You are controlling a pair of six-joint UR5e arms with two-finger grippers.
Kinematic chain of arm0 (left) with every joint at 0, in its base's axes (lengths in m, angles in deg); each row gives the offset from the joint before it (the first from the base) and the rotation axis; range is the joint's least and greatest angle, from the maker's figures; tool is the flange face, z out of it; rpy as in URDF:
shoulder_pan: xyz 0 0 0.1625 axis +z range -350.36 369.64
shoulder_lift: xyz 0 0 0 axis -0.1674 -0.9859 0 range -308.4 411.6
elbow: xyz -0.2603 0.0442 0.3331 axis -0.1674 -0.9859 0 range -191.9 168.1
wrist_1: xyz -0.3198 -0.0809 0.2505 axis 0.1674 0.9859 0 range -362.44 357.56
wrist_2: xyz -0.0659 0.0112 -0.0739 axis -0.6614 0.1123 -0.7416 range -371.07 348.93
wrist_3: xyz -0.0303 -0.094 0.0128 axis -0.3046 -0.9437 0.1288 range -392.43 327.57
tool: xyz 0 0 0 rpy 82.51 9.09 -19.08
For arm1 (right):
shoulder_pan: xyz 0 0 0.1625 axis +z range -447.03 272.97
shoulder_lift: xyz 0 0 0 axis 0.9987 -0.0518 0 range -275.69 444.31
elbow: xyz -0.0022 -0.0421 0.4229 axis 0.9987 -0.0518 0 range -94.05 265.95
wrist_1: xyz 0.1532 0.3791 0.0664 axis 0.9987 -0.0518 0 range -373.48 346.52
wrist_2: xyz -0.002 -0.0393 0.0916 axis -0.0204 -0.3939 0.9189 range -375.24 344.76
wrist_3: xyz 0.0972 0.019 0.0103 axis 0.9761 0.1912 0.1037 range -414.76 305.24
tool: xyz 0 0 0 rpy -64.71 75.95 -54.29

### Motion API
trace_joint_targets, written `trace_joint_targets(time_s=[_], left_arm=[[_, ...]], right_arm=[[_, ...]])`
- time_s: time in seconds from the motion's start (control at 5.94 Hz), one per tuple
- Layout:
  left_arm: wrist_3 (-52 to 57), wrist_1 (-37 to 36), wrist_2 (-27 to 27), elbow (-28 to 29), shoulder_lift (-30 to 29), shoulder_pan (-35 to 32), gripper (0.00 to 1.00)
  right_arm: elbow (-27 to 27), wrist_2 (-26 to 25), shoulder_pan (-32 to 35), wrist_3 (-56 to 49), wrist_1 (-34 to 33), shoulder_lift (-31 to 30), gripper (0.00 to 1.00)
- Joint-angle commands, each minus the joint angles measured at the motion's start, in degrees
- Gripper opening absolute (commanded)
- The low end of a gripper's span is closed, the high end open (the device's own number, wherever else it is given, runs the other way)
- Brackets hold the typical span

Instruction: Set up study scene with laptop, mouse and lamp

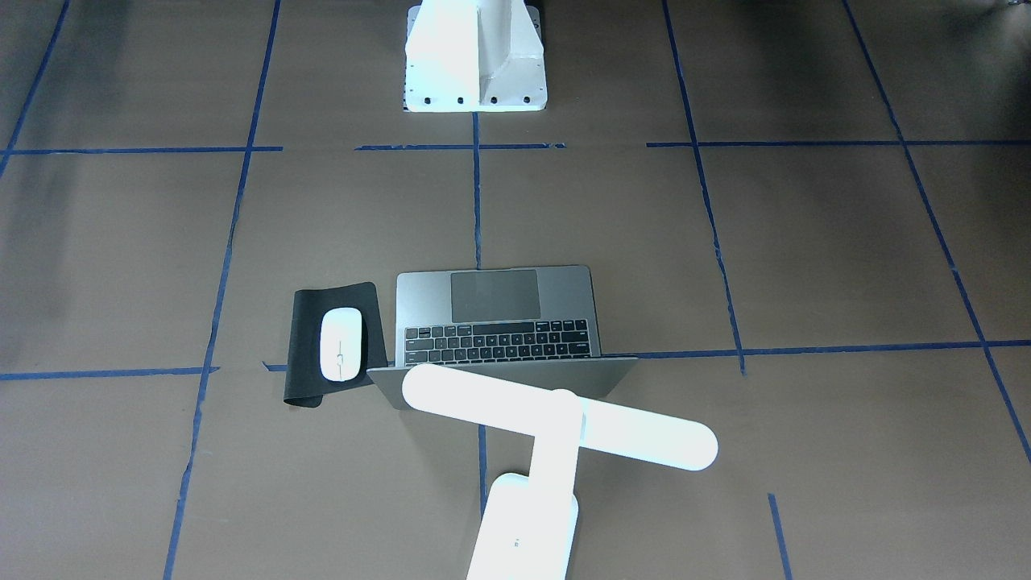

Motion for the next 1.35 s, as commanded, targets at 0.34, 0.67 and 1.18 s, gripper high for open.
trace_joint_targets(time_s=[0.34,0.67,1.18], left_arm=[[1.0,-6.8,-3.0,0.5,6.7,-3.5,1.0],[-0.9,-1.1,-3.4,0.6,10.4,-3.5,1.0],[-0.9,5.1,-4.2,-2.6,11.2,-3.3,1.0]], right_arm=[[0.6,-1.0,-0.1,-0.1,0.5,-0.5,1.0],[0.8,-2.1,-0.1,-0.3,0.5,0.2,1.0],[-0.7,-1.2,-2.3,-0.3,-0.1,2.2,1.0]])
